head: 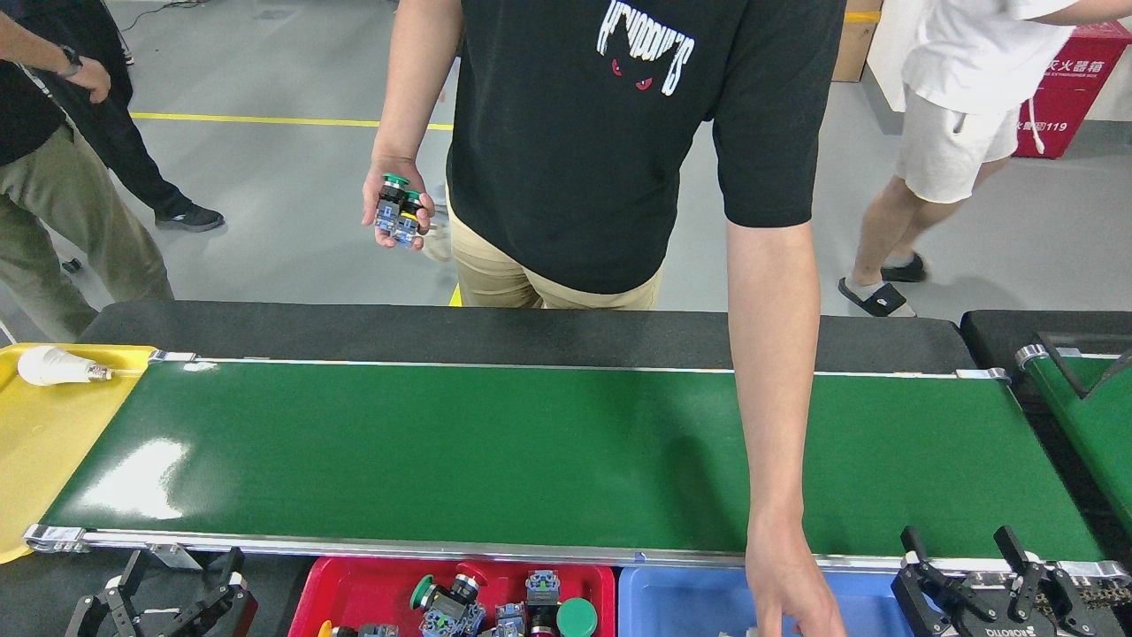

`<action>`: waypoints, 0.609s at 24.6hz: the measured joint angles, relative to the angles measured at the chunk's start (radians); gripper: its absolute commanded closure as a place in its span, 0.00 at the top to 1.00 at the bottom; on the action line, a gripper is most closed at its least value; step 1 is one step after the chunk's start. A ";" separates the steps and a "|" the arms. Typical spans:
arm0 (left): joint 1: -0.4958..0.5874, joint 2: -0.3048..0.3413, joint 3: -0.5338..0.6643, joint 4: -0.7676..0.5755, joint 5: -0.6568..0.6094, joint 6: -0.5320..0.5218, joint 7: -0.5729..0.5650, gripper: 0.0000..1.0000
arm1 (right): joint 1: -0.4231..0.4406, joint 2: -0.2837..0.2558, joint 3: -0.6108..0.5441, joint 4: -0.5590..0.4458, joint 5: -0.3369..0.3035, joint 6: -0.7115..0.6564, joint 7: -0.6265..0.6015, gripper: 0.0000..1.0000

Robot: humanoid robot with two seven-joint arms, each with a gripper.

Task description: Pick switch part from conveyor to tray

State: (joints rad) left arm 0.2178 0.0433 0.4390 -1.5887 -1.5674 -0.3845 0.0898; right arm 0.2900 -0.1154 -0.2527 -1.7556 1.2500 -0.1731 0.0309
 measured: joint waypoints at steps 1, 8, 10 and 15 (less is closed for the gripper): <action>0.000 0.001 0.000 0.003 0.000 0.000 0.000 1.00 | -0.001 0.000 0.000 0.000 0.000 0.000 0.000 1.00; 0.000 0.014 0.002 0.008 0.000 0.000 0.000 1.00 | -0.004 0.000 0.000 0.001 0.000 -0.001 -0.001 1.00; 0.000 0.014 0.002 0.008 0.000 0.000 0.000 1.00 | -0.004 0.000 0.000 0.001 0.000 -0.002 -0.003 1.00; -0.004 0.014 0.002 0.008 0.000 0.000 0.000 1.00 | -0.004 0.000 0.000 0.001 0.000 -0.005 -0.006 1.00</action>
State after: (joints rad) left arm 0.2134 0.0569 0.4405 -1.5809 -1.5674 -0.3843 0.0900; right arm 0.2859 -0.1153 -0.2526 -1.7543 1.2500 -0.1783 0.0247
